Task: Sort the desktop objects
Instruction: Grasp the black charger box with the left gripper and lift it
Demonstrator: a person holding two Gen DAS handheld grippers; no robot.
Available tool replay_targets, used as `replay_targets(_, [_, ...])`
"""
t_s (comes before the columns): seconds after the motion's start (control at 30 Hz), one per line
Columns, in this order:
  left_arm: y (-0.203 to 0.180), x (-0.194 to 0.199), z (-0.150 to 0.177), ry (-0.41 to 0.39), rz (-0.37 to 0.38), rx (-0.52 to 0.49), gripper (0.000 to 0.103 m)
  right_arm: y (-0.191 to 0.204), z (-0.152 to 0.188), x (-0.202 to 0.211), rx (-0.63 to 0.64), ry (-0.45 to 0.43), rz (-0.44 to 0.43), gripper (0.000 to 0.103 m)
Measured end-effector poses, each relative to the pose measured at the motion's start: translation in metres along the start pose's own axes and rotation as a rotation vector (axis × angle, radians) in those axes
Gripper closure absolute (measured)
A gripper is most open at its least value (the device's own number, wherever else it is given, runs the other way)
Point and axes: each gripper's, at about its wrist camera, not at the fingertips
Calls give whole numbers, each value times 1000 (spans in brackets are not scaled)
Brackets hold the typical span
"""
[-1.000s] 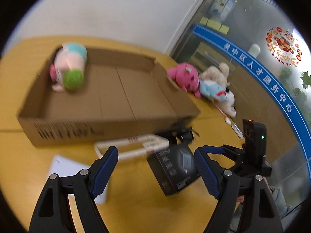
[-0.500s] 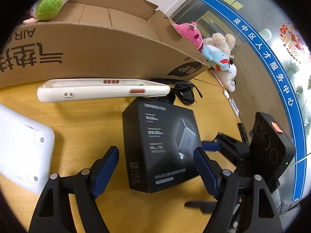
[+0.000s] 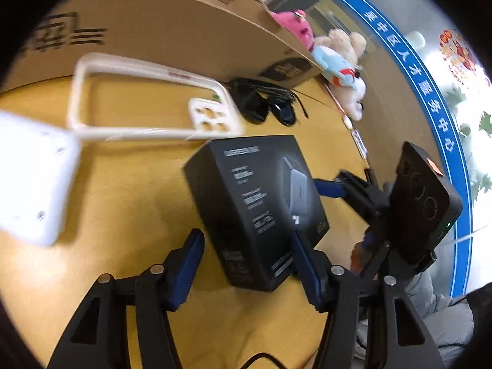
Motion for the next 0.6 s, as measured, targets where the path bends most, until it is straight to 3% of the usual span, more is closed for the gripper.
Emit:
replay_targets(0.07, [4,3,-3,-39,-18,10,41,-3,1,3,14,-4,36,2])
replay_targets(0.2, [6,-10,-18,-37,25,3,41,-2,-4,-9,47,-1,43,4])
replay_targets(0.3, [1,-12,-21,-49,-12,-10,40,9,-9,-23,119,-2,126,4])
replay_targets(0.43, [-10,-5,-11,-75,-61,-31,41,17,-5,-23,106,-29,181,5])
replay_targets(0.6, [-42,36,-20,-207,-81,-96,41,28,-19,8,68,-132,216,7])
Point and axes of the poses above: each gripper's, at about its wrist camera, not at the fingertips, and x roughly against the way its jaws point, y to its left, z to its underside, and after that the axes turned 10 degrees about z, right-handed
